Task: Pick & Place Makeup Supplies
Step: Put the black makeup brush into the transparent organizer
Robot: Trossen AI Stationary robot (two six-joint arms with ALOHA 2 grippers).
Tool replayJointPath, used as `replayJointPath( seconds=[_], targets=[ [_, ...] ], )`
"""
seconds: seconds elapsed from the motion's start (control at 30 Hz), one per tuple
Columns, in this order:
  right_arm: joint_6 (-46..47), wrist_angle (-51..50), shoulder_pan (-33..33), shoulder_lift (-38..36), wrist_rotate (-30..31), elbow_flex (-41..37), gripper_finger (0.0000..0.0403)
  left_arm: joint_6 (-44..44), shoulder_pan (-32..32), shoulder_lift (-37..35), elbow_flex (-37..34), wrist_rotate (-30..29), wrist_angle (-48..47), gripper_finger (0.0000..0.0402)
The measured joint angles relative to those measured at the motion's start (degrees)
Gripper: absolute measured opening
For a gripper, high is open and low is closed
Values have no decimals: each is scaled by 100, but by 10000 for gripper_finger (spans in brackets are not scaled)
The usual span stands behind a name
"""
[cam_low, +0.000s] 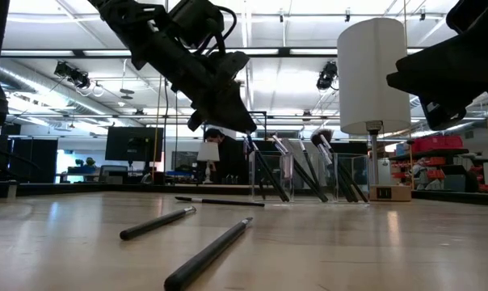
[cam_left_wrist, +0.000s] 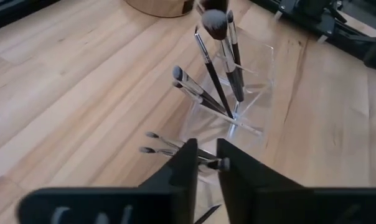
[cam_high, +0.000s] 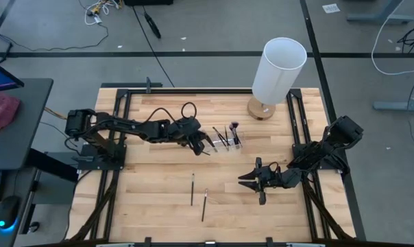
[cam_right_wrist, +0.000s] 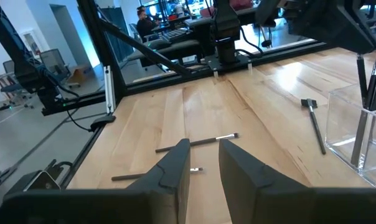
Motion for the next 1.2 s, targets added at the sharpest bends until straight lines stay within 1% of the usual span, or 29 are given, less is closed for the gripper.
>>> replayJointPath(
  seconds=[0.17, 0.27, 0.47, 0.53, 0.7, 0.83, 1.0, 1.1, 1.13, 1.2],
  targets=[
    [0, -2, 0, 0, 0, 0, 89, 12, 0, 2, 0, -216, 0, 108],
    [0, -1, 0, 0, 0, 0, 89, 54, 0, 2, 0, -559, 0, 126],
    [0, -2, 0, 0, 1, 0, 89, 427, 2, 2, 0, -1477, 7, 137],
    [0, -3, 0, 0, 2, 0, 89, 542, 1, 2, 0, -1671, 63, 137],
    [0, -7, 0, 2, 4, 0, 89, 851, -6, -50, 28, -1693, 206, 138],
    [58, -65, -2, 2, 9, 0, 89, 1112, -136, -316, 175, -1592, 49, 138],
    [288, -253, -4, 4, 13, 0, 89, 1070, -493, -851, 173, -1609, -734, 138],
    [323, -279, -4, 4, 11, 0, 89, 792, -827, -1121, 184, -1855, -1453, 138],
    [323, -275, -4, 4, 12, 0, 89, 640, -956, -1201, 174, -1990, -1853, 138],
    [323, -295, -4, 4, 5, 0, 89, 225, -1237, -1273, 168, -2308, -2330, 138]
  ],
)
